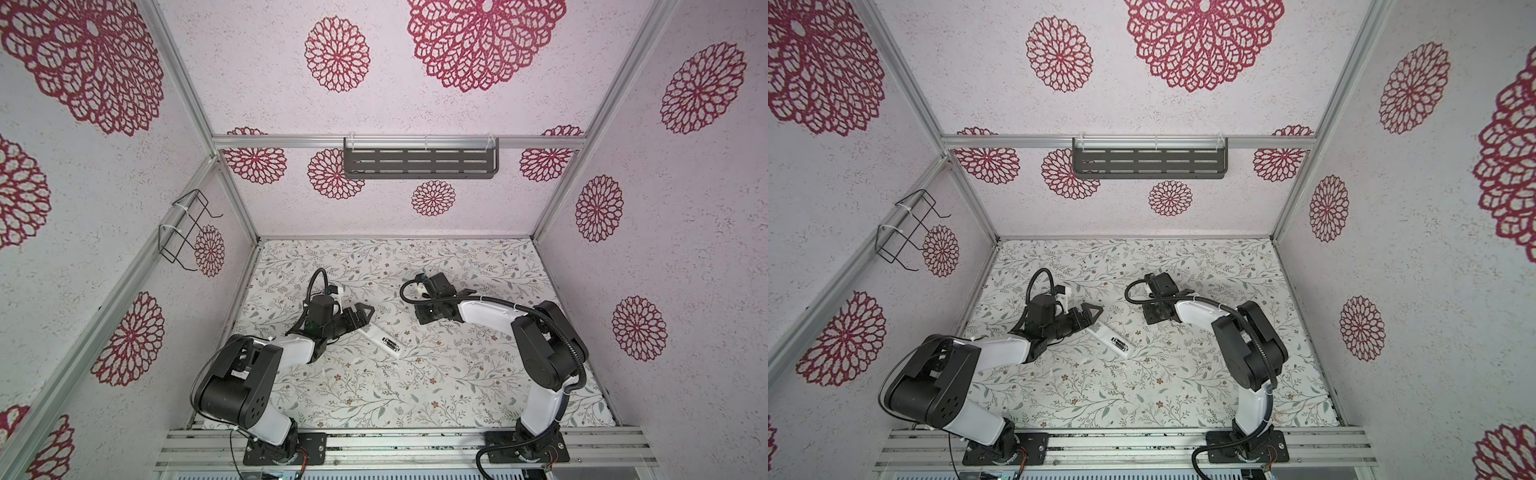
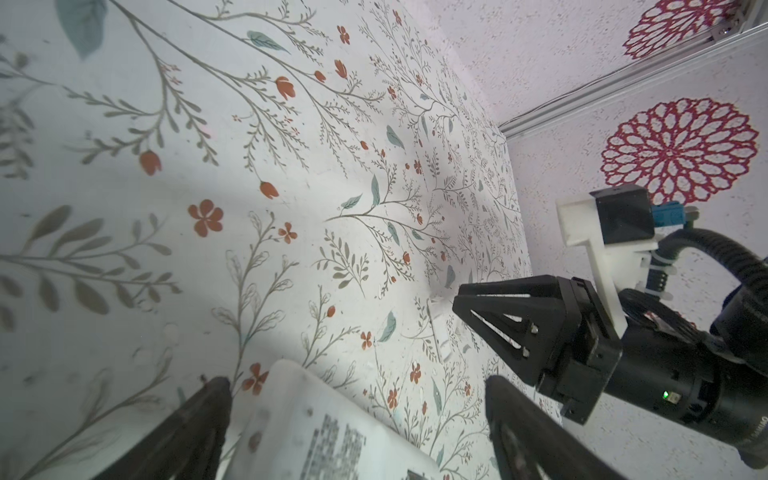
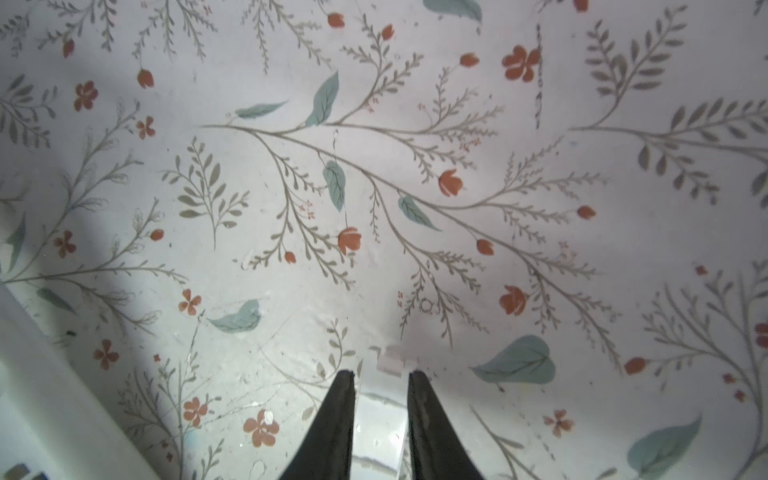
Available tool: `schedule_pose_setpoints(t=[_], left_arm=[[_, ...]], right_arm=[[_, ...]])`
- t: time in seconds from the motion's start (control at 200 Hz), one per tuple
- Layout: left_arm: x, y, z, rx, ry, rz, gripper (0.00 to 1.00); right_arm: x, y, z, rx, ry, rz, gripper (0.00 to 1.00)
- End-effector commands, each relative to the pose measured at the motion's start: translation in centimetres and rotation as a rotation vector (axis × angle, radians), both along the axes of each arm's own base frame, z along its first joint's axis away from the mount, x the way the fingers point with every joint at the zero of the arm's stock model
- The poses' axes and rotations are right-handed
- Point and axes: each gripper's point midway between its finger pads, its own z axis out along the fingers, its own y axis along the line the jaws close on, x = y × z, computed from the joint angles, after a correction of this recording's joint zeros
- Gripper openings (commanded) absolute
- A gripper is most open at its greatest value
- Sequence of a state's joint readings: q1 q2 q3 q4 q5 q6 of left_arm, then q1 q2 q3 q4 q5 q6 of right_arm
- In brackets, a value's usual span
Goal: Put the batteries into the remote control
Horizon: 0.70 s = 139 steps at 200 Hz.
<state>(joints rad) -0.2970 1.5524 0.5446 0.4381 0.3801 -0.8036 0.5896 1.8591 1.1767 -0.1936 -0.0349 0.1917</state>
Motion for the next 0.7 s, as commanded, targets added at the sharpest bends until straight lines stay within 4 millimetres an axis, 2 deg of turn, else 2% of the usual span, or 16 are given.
schedule_pose_setpoints(t=[0.0, 0.445, 0.69], left_arm=[[-0.4, 1.3, -0.1, 0.034, 0.005, 0.009, 0.97], [-0.7, 3.0, 2.3, 0.037, -0.025, 0.026, 0.97], [-0.9, 3.3, 3.2, 0.042, -0.038, 0.031, 0.97]], right_arm=[[0.4, -0.1, -0.3, -0.042, 0.006, 0.019, 0.27], [-0.1, 0.0, -1.5, -0.052, 0.047, 0.031, 0.27], [0.3, 0.3, -2.0, -0.052, 0.053, 0.027, 0.25]])
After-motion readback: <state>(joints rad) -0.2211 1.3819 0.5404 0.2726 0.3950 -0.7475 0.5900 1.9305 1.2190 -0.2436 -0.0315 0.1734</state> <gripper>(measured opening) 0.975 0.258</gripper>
